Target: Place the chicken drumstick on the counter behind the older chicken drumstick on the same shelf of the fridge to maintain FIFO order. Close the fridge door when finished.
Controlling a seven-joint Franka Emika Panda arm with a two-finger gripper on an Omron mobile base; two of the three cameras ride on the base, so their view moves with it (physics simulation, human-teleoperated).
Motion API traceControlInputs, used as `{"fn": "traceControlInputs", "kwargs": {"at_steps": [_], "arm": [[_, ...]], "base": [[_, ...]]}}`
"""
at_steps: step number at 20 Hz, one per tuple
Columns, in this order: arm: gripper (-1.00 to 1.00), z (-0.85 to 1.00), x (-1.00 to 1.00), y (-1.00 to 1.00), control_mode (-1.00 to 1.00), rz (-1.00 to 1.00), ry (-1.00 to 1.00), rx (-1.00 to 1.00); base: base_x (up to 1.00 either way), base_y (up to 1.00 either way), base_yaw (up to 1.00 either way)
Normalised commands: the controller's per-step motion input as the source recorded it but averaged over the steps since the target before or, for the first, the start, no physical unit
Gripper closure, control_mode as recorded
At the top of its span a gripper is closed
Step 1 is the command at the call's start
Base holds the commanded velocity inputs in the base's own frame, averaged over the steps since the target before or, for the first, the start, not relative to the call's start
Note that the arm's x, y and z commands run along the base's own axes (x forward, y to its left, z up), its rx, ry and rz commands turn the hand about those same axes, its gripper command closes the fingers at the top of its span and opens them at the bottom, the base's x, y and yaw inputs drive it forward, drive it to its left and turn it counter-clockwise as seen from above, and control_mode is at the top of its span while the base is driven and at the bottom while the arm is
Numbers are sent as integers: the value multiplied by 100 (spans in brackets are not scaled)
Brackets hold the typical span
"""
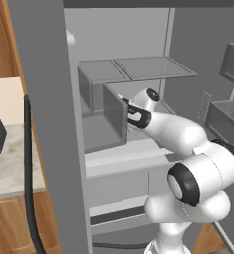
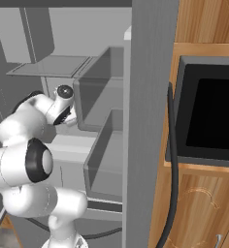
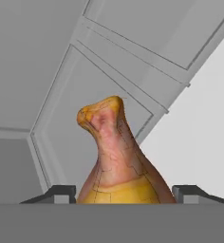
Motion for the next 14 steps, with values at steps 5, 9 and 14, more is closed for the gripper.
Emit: {"fn": "traceControlInputs", "kwargs": {"at_steps": [5, 9, 14], "arm": [[100, -2, 52, 6, -100, 0, -10, 6], [100, -16, 57, 0, -100, 0, -6, 5], [100, -34, 57, 0, -100, 2, -2, 0]], "base": [[0, 0, 0], [0, 0, 0], [0, 0, 0]]}}
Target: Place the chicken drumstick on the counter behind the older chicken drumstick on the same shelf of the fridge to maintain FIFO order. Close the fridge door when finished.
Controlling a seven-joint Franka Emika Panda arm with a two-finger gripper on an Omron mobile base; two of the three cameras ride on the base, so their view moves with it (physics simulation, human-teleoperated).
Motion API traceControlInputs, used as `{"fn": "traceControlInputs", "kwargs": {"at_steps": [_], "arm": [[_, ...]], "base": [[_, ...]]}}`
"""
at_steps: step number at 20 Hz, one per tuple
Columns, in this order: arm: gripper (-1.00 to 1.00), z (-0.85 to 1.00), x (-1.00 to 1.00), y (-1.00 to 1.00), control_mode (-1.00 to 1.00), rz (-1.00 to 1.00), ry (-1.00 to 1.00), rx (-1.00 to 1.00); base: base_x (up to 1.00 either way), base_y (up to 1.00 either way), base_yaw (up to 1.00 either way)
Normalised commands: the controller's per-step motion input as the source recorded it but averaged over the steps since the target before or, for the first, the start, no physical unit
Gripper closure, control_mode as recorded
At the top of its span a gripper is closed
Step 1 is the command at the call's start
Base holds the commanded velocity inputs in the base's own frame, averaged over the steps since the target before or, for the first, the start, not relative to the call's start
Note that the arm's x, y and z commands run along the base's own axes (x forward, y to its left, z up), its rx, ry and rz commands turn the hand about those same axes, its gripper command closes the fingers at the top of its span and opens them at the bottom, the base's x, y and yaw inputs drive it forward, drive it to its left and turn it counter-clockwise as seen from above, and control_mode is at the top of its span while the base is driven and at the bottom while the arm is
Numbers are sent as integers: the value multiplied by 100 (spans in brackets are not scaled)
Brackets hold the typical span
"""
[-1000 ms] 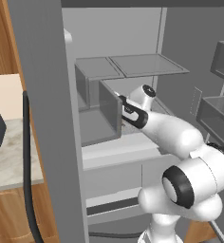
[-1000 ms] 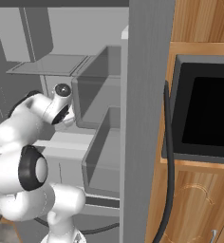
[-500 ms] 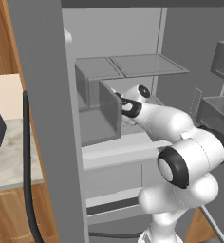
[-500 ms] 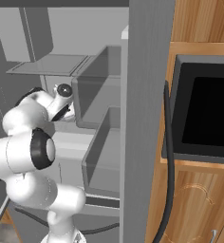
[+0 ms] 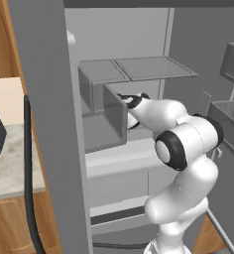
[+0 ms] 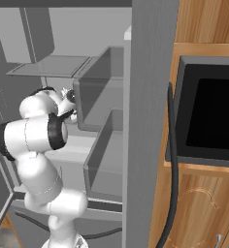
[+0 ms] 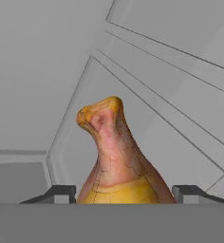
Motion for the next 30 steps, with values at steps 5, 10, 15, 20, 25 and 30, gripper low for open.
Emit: {"fn": "traceControlInputs", "kwargs": {"at_steps": [5, 10, 15, 20, 25, 30], "arm": [[100, -25, 68, 0, -100, 1, 0, 0], [100, -21, 55, 0, -100, 1, 0, 0], [100, -4, 62, 0, -100, 0, 0, 0], [100, -35, 54, 0, -100, 0, -3, 0], [100, -64, 30, 0, -100, 0, -3, -3], [100, -77, 2, 1, -100, 1, -10, -2]], "base": [[0, 0, 0], [0, 0, 0], [0, 0, 0], [0, 0, 0], [0, 0, 0], [0, 0, 0]]}}
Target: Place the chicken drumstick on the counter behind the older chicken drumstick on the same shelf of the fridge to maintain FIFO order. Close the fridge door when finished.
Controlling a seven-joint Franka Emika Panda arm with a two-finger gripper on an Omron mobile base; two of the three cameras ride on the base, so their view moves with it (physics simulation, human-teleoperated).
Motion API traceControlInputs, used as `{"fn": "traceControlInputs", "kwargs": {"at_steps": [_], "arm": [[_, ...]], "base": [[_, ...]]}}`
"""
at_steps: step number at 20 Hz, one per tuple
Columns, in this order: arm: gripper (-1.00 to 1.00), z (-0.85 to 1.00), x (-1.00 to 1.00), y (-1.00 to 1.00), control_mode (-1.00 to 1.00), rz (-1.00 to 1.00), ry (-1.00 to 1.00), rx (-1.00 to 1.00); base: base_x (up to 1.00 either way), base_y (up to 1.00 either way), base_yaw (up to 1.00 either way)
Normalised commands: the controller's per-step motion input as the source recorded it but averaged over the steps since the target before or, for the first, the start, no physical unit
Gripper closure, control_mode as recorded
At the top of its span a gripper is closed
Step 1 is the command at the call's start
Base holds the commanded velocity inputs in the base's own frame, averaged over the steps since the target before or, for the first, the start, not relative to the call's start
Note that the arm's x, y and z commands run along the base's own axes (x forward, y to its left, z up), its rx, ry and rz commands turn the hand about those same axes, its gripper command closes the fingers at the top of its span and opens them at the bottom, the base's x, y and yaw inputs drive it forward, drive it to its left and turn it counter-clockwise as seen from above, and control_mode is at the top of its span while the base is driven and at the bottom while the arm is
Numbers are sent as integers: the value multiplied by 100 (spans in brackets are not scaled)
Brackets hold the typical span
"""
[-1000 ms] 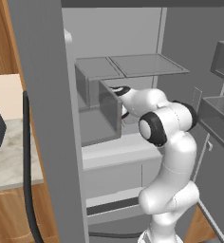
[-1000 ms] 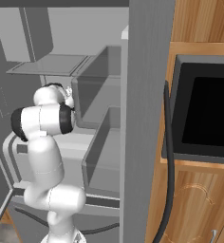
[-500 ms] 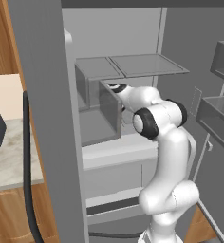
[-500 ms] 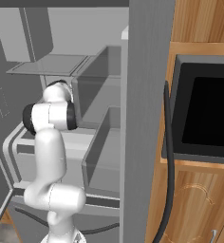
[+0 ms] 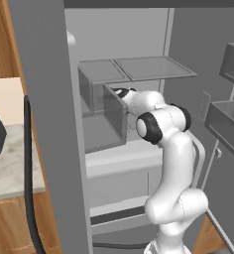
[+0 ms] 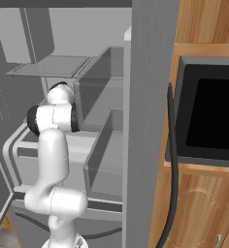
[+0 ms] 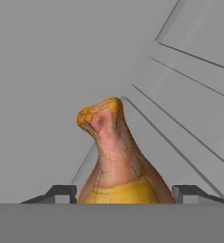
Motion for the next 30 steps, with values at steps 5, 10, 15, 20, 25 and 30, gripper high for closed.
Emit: {"fn": "traceControlInputs", "kwargs": {"at_steps": [5, 10, 15, 20, 25, 30], "arm": [[-100, -57, -6, 1, -100, 0, -12, -1], [-100, -20, -21, 0, -100, 0, -10, 0], [-100, 0, -50, 0, -100, 2, 3, 0], [-100, 1, -89, -18, -100, 0, 0, 2], [-100, 33, -99, -8, -100, 0, 0, 2], [-100, 88, -100, 0, -100, 0, 0, -1]], "base": [[0, 0, 0], [0, 0, 0], [0, 0, 0], [0, 0, 0], [0, 0, 0], [0, 0, 0]]}}
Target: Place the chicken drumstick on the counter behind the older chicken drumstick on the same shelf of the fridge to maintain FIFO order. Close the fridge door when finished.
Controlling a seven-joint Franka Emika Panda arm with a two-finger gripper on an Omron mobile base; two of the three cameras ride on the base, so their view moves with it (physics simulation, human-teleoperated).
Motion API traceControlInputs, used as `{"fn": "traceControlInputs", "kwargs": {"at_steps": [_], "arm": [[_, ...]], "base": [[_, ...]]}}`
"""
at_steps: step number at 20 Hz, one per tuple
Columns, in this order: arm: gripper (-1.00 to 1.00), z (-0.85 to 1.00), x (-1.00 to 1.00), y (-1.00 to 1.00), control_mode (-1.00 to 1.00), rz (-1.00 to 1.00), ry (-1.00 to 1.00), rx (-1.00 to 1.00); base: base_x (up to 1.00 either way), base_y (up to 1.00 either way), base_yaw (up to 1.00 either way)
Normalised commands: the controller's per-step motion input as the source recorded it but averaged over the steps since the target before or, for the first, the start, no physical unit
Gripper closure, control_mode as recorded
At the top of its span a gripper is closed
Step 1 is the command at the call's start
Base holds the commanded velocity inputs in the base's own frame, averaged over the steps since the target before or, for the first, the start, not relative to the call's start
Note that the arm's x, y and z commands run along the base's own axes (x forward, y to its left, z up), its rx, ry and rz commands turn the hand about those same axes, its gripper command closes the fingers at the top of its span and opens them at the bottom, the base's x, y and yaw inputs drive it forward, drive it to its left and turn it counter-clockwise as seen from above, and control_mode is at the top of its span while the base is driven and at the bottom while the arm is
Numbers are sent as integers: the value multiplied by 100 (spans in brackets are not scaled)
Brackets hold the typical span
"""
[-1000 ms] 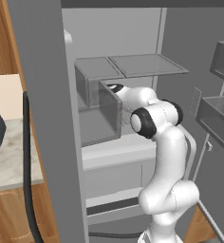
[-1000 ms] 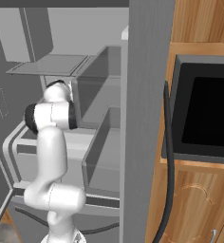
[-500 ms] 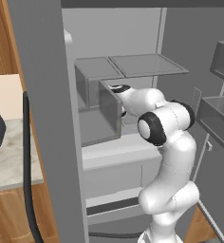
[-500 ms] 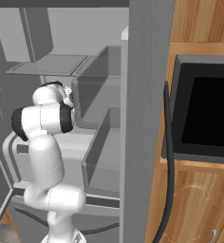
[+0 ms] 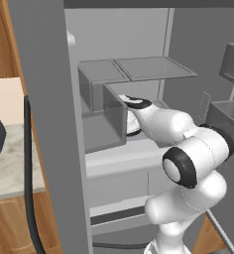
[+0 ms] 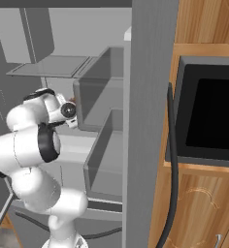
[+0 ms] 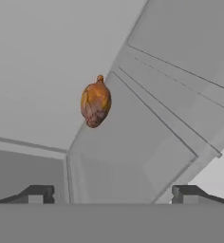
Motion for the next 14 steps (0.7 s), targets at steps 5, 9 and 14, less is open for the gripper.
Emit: {"fn": "traceControlInputs", "kwargs": {"at_steps": [5, 9, 14], "arm": [[-100, 100, -92, -2, -100, 0, 2, -2], [-100, 100, -92, 0, -100, 0, 9, -8], [-100, 100, -91, 0, -100, 0, 11, -21]], "base": [[0, 0, 0], [0, 0, 0], [0, 0, 0]]}}
